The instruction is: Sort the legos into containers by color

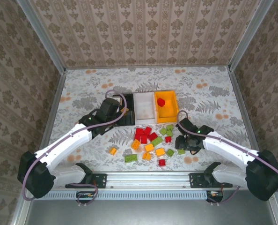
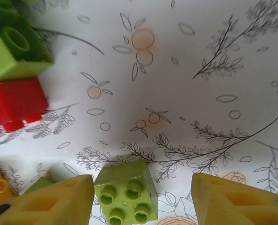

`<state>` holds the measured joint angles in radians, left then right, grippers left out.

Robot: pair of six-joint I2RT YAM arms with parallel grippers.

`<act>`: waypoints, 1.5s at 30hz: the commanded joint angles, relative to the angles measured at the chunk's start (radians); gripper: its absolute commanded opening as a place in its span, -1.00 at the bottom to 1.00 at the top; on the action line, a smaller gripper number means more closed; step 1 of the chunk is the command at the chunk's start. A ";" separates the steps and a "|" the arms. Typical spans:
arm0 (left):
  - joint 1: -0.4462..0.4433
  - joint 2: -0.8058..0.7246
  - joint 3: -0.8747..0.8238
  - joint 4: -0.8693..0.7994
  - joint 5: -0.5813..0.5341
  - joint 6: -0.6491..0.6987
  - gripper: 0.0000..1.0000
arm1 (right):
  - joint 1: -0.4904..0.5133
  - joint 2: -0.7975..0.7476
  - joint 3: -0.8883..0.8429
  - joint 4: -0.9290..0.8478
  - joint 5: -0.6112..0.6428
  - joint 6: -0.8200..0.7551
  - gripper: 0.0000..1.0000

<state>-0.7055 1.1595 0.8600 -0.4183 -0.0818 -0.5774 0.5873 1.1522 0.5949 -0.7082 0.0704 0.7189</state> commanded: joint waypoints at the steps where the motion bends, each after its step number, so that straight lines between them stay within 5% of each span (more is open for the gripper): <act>1: -0.002 -0.045 -0.039 0.012 -0.007 -0.046 1.00 | 0.007 0.018 -0.015 -0.003 -0.037 0.022 0.13; 15: 0.012 -0.060 -0.090 0.027 -0.001 -0.060 1.00 | 0.034 0.102 0.006 -0.002 -0.064 0.007 0.15; 24: 0.029 -0.064 -0.102 0.021 0.006 -0.058 0.99 | 0.037 0.121 0.022 0.011 -0.060 -0.012 -0.30; 31: 0.030 -0.111 -0.143 0.012 -0.006 -0.070 1.00 | 0.043 0.048 0.223 0.013 -0.096 -0.089 -0.44; 45: 0.031 -0.271 -0.232 -0.086 -0.018 -0.130 1.00 | 0.075 0.597 0.810 0.167 0.038 -0.170 -0.41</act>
<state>-0.6792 0.9142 0.6468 -0.4557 -0.0868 -0.6750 0.6598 1.6634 1.3148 -0.5545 0.0319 0.5827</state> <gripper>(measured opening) 0.997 0.316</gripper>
